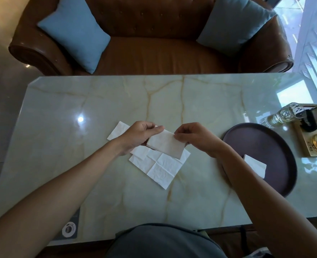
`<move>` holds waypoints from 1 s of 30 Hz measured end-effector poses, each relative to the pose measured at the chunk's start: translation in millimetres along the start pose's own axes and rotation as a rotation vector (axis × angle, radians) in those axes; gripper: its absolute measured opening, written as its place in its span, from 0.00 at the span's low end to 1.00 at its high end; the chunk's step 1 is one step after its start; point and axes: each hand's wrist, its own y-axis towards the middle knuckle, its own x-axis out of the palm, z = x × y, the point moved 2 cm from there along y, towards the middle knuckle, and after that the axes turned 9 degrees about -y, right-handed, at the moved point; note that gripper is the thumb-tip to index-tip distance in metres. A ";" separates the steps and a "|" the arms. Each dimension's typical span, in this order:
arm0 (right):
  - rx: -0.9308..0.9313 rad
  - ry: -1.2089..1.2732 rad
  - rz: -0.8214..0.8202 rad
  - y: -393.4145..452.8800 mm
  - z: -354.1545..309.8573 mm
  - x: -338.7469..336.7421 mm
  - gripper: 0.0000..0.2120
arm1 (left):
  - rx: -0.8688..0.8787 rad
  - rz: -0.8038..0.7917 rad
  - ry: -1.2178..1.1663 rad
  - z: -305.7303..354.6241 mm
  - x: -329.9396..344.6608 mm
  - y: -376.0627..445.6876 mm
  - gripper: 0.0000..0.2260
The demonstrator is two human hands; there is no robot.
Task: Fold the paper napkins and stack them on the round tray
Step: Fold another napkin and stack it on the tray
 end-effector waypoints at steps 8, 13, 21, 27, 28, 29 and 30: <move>-0.002 -0.063 0.065 -3.1 -11.4 -4.8 0.11 | 0.111 0.041 0.158 9.8 19.7 9.1 0.10; -0.027 -0.079 0.083 -8.1 -14.5 -6.8 0.10 | 0.107 0.022 0.213 11.1 23.6 10.2 0.10; -0.033 -0.154 0.069 -11.5 -13.0 -9.9 0.14 | 0.154 0.021 0.361 18.0 32.3 8.8 0.09; -0.045 -0.195 0.100 -14.3 -3.2 -18.5 0.12 | 0.198 0.099 0.436 15.1 34.7 9.2 0.08; -0.049 -0.211 0.102 -15.4 -1.4 -20.3 0.12 | 0.199 0.107 0.429 13.7 34.1 9.9 0.08; -0.050 -0.221 0.102 -17.1 1.2 -22.4 0.12 | 0.197 0.110 0.420 12.3 33.7 10.2 0.08; -0.050 -0.226 0.105 -19.2 5.0 -25.3 0.12 | 0.194 0.111 0.414 10.9 33.6 10.6 0.08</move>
